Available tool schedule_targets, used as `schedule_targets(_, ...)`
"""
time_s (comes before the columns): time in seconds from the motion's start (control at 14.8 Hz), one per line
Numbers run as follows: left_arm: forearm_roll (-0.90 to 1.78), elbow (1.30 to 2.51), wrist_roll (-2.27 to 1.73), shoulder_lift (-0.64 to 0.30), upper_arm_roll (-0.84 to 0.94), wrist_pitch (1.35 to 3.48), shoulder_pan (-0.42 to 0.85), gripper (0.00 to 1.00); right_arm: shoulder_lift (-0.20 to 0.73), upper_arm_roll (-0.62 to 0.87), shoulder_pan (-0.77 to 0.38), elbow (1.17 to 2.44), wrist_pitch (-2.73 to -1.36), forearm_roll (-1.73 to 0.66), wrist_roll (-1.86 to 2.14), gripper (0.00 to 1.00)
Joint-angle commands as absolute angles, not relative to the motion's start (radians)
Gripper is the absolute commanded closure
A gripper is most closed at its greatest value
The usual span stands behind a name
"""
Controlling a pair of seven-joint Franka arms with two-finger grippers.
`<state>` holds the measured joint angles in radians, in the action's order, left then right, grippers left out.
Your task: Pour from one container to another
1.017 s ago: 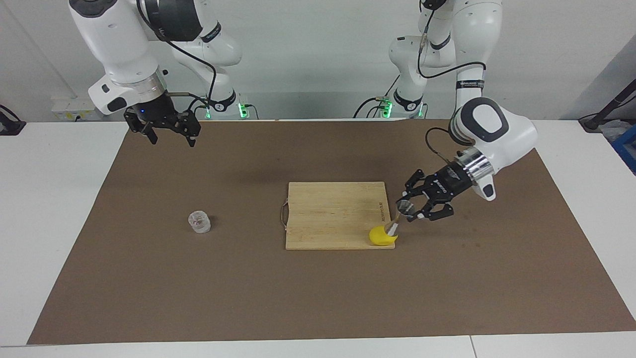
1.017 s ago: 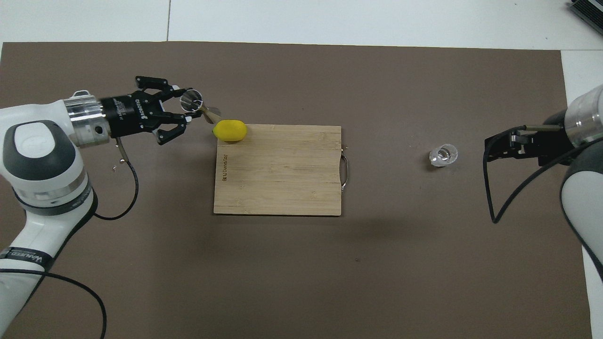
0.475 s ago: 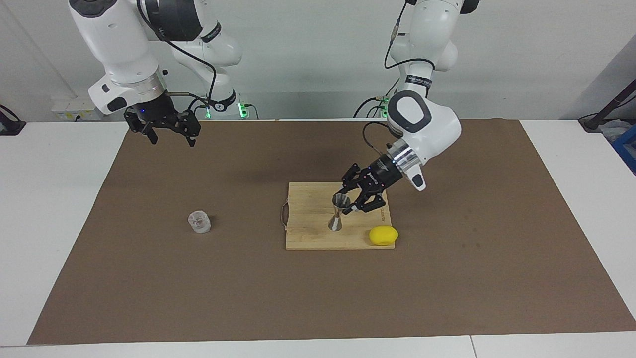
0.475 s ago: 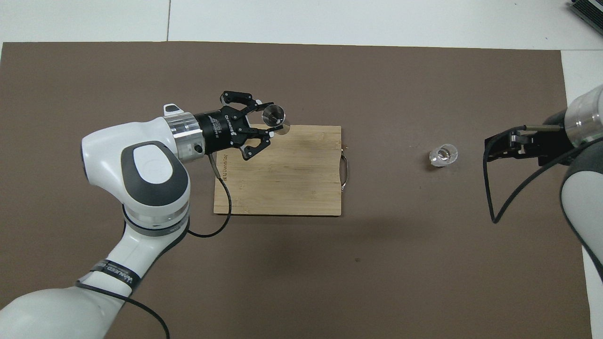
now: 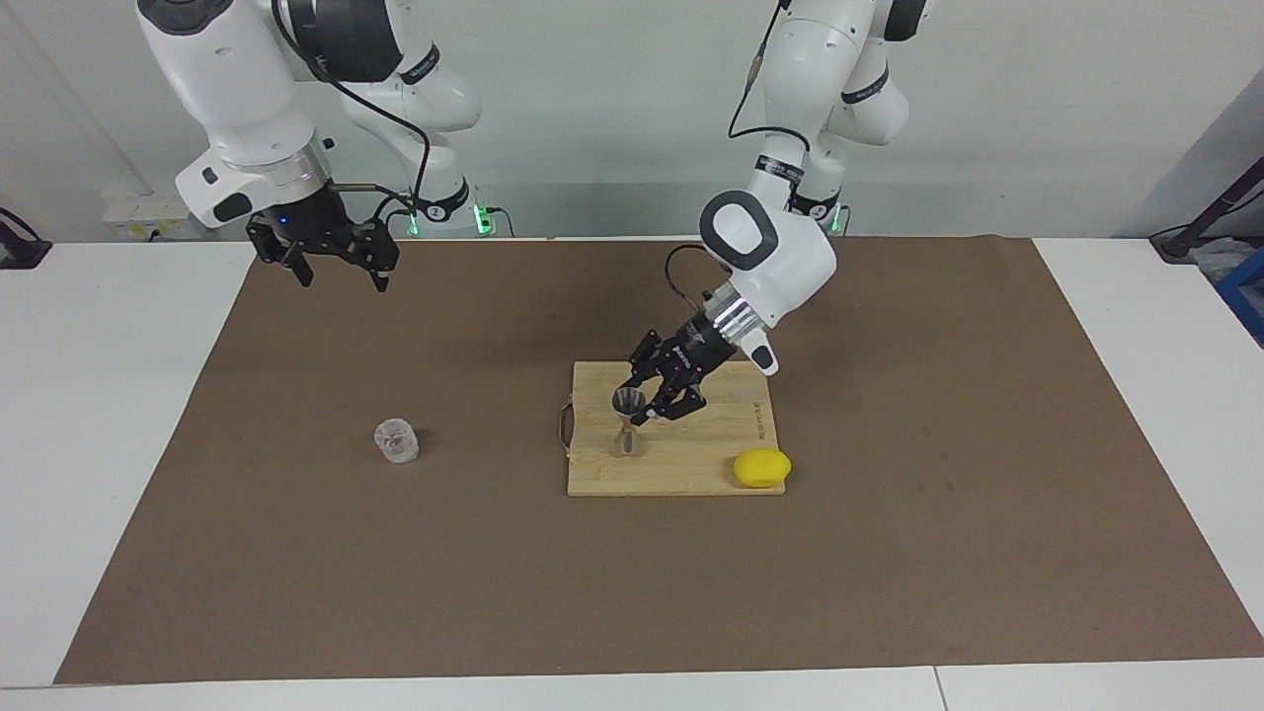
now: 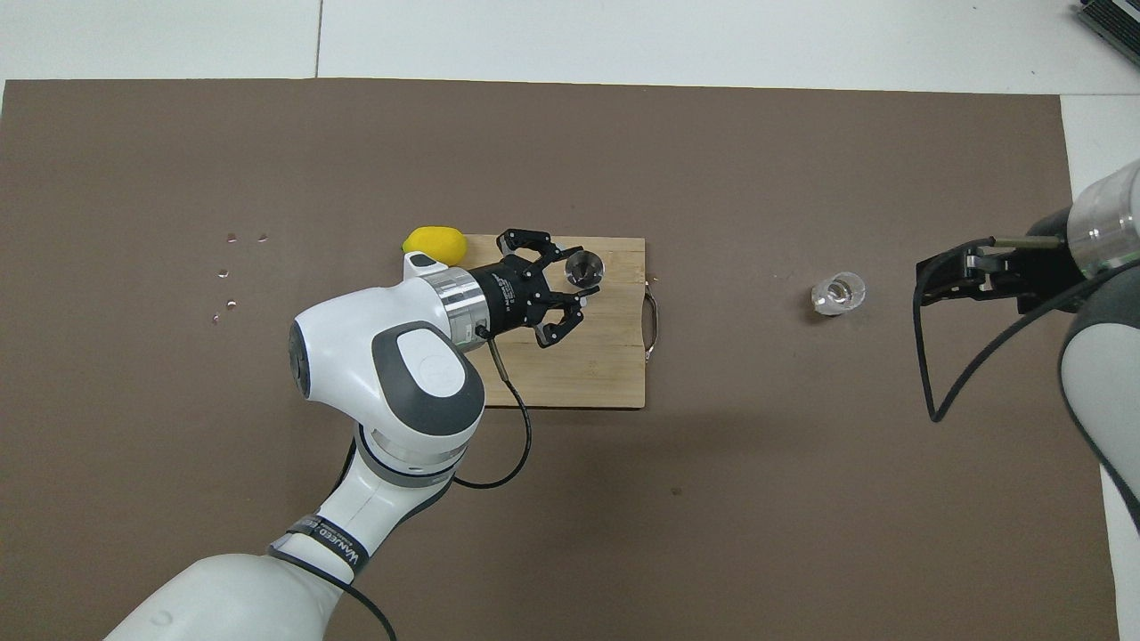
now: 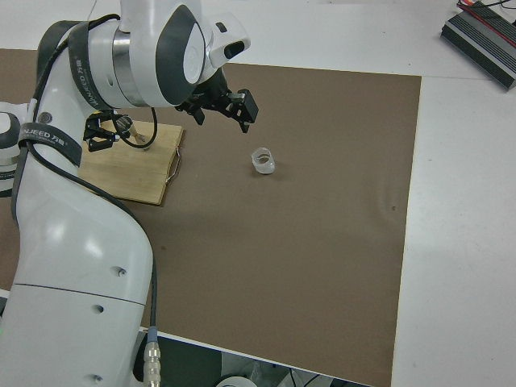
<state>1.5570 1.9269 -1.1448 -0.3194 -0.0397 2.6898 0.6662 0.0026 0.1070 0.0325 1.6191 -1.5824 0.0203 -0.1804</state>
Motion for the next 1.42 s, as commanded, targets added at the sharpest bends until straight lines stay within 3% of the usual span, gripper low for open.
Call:
schedule_targets(0.0,1.582,1.921,-1.147,-0.328,-0.055,2.715,0.696,1.0,-0.009,0.11,0.044,1.626,-1.577,0.015,-0.158,0.01)
schedule_targets(0.34,1.577,1.922,-1.146,-0.337,-0.055,2.715,0.698,1.0,-0.009,0.106,0.046,1.626,-1.578,0.015,-0.149,0.01)
schedule_targets(0.41,1.575,1.925,-1.146,-0.336,-0.055,2.717,0.698,0.92,-0.009,0.103,0.052,1.626,-1.575,0.015,-0.149,0.01)
schedule_targets(0.47,1.574,1.927,-1.146,-0.337,-0.055,2.729,0.698,0.42,-0.009,0.103,0.058,1.626,-1.572,0.015,-0.149,0.01)
schedule_targets(0.54,1.574,1.927,-1.147,-0.337,-0.055,2.735,0.699,0.0,-0.009,0.101,0.067,1.626,-1.569,0.015,-0.149,0.01)
schedule_targets(0.81,1.572,1.93,-1.157,-0.316,-0.055,2.717,0.699,0.0,-0.006,0.103,0.095,1.629,-1.629,0.014,-0.199,0.01)
schedule_targets(1.22,1.56,2.038,-1.158,-0.164,-0.063,2.583,0.675,0.0,0.055,0.101,0.149,1.626,-1.664,-0.118,-0.686,0.01)
schedule_targets(1.36,1.443,2.049,-1.16,-0.138,-0.061,2.486,0.62,0.0,0.074,0.101,0.17,1.641,-1.706,-0.156,-0.854,0.01)
